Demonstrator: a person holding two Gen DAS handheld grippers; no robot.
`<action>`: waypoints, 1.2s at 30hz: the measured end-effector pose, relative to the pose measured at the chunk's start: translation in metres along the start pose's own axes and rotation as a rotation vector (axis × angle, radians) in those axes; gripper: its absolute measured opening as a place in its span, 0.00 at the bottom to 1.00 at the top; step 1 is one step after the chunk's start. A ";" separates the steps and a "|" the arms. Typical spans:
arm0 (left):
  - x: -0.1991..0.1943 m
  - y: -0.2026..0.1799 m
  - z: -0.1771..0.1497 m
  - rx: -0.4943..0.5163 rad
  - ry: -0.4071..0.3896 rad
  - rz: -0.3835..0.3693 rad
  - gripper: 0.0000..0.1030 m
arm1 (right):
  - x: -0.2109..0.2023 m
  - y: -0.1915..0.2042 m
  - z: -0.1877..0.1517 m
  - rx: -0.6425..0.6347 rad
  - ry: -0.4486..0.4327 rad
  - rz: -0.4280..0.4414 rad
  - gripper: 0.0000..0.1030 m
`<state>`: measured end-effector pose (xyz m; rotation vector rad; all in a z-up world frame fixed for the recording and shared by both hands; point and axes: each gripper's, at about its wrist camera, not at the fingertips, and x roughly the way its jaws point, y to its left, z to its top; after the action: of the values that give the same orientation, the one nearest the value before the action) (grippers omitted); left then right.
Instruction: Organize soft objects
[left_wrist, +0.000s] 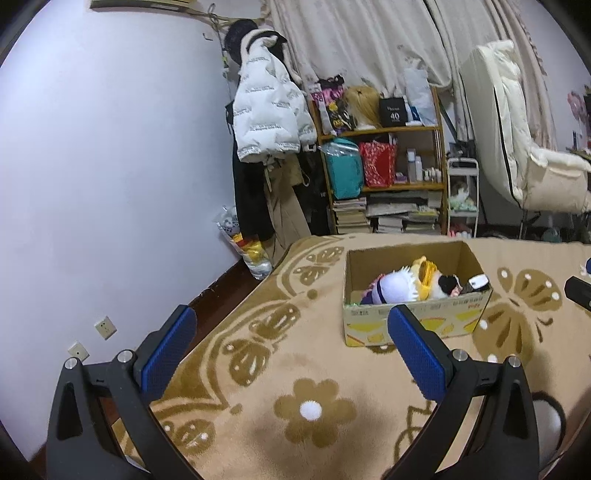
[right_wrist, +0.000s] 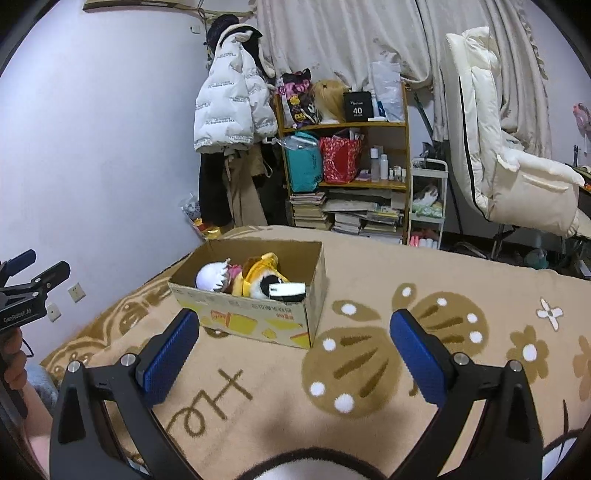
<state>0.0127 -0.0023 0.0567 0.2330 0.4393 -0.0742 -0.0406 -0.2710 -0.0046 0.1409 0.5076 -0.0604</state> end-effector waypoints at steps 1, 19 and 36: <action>0.001 -0.002 -0.001 0.009 0.003 0.000 1.00 | 0.001 0.000 -0.001 -0.003 0.003 -0.005 1.00; 0.012 -0.015 -0.006 0.047 0.020 -0.009 1.00 | 0.012 -0.004 -0.009 0.012 0.031 -0.007 1.00; 0.018 -0.015 -0.012 0.032 0.032 -0.017 1.00 | 0.016 -0.009 -0.015 0.023 0.040 -0.007 1.00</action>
<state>0.0222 -0.0144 0.0348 0.2628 0.4724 -0.0939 -0.0346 -0.2779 -0.0260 0.1634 0.5477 -0.0707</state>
